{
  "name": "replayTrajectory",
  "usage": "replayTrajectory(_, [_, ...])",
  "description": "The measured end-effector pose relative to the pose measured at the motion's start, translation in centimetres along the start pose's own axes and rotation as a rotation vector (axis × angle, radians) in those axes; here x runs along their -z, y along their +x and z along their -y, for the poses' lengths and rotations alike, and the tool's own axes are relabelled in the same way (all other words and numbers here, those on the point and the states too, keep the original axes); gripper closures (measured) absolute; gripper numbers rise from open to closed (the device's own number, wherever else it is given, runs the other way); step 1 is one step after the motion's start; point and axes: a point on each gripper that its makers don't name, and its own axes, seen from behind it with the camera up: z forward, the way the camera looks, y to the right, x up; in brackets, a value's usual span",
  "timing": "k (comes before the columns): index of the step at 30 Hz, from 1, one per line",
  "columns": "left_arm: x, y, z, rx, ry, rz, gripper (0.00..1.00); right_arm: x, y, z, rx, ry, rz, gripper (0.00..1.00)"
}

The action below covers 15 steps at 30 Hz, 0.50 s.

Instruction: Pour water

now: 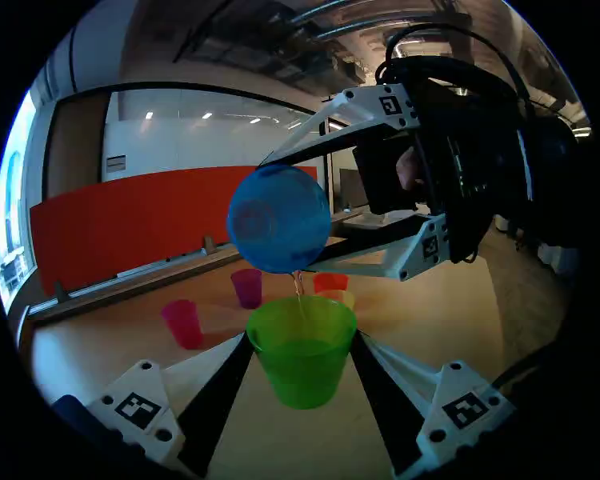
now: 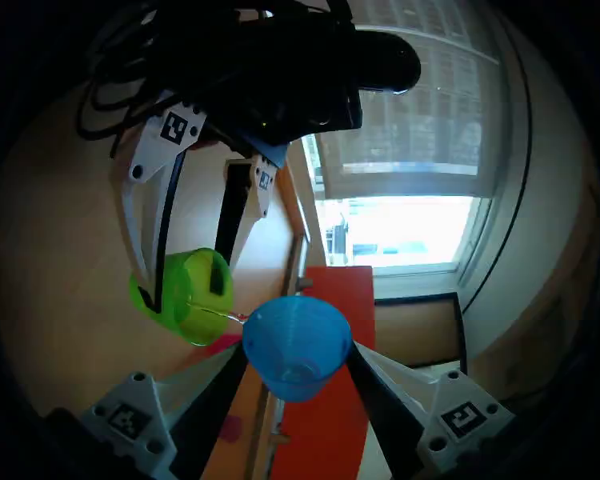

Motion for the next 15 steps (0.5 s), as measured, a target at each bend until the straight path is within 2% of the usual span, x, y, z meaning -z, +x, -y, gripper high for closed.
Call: replayTrajectory(15, [-0.05, 0.15, 0.04, -0.003, 0.001, -0.002, 0.14, 0.09, 0.21, -0.13, 0.041, -0.011, 0.007, 0.1])
